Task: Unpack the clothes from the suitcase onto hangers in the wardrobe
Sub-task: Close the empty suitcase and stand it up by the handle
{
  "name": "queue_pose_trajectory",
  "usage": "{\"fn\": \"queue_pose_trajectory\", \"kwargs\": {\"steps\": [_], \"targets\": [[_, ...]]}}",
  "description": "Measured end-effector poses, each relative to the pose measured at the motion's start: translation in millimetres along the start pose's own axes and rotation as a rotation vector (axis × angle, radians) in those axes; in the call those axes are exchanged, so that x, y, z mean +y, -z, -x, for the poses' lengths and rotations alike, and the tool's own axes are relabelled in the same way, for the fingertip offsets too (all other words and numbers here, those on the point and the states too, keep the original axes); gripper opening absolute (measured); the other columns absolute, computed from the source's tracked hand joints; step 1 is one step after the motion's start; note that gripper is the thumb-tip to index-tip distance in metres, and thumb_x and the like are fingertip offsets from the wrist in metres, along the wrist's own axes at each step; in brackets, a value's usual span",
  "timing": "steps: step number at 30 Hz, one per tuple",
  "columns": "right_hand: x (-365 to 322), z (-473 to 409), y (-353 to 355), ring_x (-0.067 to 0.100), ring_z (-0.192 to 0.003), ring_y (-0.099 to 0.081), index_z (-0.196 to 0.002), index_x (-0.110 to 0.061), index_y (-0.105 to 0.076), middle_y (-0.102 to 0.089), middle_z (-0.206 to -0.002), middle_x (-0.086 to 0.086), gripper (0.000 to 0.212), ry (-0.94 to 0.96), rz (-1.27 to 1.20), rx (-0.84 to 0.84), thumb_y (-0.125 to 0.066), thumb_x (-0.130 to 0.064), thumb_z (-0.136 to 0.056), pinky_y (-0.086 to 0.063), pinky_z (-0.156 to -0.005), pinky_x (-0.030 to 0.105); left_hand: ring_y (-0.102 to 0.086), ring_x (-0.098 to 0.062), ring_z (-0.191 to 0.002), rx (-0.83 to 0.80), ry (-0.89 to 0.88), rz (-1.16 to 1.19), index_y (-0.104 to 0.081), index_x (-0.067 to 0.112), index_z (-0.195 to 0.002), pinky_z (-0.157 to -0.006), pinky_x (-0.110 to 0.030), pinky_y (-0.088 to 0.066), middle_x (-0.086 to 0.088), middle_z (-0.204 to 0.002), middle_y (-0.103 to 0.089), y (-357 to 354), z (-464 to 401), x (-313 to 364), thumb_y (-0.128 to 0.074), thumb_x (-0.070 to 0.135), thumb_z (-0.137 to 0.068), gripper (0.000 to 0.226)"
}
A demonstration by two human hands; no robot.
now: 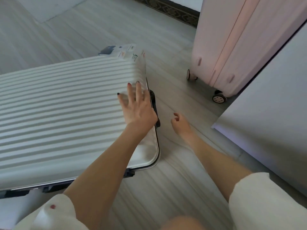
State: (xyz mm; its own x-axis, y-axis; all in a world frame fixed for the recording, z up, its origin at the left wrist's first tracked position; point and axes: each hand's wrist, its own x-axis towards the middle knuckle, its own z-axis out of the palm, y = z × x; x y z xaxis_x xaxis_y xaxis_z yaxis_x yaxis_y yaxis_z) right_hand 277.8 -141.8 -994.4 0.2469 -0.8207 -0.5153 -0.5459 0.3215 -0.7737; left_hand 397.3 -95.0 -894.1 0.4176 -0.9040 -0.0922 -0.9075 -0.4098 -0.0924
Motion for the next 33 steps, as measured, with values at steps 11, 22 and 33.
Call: {"fn": "queue_pose_trajectory", "kwargs": {"steps": [11, 22, 33], "targets": [[-12.4, -26.0, -27.2, 0.011, -0.063, -0.045, -0.076, -0.014, -0.047, -0.046, -0.072, 0.003, 0.017, -0.406, -0.640, -0.260, -0.047, -0.017, -0.093, -0.041, -0.058, 0.021, 0.010, -0.032, -0.144, 0.004, -0.011, -0.056, -0.019, 0.020, -0.144, -0.111, -0.057, -0.003, -0.005, -0.157, 0.004, 0.3, 1.6, 2.5, -0.042, 0.029, -0.089, 0.061], [-33.6, -10.6, -1.4, 0.014, -0.070, -0.048, -0.098, -0.007, -0.048, -0.046, -0.075, 0.004, 0.008, -0.107, -0.423, -0.116, -0.051, -0.006, -0.091, -0.046, -0.065, 0.025, 0.013, -0.029, -0.144, -0.045, -0.026, -0.028, -0.020, 0.025, -0.143, -0.113, -0.054, -0.004, -0.002, -0.157, 0.008, 7.2, 8.5, -1.3, -0.046, 0.040, -0.089, 0.062], [-120.3, 107.4, 20.2, 0.022, -0.091, -0.050, -0.114, -0.007, -0.048, -0.051, -0.092, 0.009, 0.019, -0.149, -0.337, -0.019, -0.047, -0.011, -0.095, -0.047, -0.092, 0.039, 0.008, -0.025, -0.144, -0.047, -0.094, 0.113, -0.027, 0.029, -0.139, -0.113, -0.049, -0.011, 0.001, -0.157, 0.006, 110.3, 60.6, -56.9, -0.046, 0.035, -0.088, 0.055]]}}
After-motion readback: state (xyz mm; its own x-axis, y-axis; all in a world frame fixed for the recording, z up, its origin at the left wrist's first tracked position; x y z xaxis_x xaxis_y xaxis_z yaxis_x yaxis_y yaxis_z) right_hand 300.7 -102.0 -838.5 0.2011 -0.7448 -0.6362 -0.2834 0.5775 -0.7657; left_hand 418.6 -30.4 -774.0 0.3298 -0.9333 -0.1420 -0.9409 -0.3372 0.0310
